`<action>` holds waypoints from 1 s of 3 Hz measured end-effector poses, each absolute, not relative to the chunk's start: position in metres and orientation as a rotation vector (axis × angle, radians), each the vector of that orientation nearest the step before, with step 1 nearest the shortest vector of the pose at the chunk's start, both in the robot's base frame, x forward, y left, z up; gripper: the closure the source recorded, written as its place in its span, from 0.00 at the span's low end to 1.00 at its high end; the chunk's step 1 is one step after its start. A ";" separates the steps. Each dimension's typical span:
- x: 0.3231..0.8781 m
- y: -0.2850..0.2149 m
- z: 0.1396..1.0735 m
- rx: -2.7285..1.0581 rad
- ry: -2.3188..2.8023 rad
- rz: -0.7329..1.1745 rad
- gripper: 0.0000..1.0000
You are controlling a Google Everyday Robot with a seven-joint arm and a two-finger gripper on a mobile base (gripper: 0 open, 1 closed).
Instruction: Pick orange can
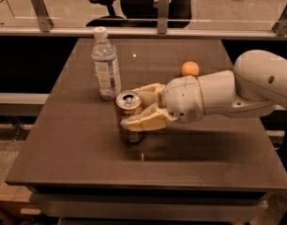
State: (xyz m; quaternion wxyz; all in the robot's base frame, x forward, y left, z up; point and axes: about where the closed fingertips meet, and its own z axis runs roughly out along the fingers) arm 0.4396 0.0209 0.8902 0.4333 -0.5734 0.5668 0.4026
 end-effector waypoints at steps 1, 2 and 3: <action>0.438 0.023 0.891 -1.434 1.409 1.002 1.00; 0.436 0.029 0.901 -1.445 1.414 1.006 1.00; 0.435 0.037 0.915 -1.453 1.417 1.015 1.00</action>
Offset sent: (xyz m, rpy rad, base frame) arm -0.0039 0.0115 0.0220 -0.0207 0.0167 0.0134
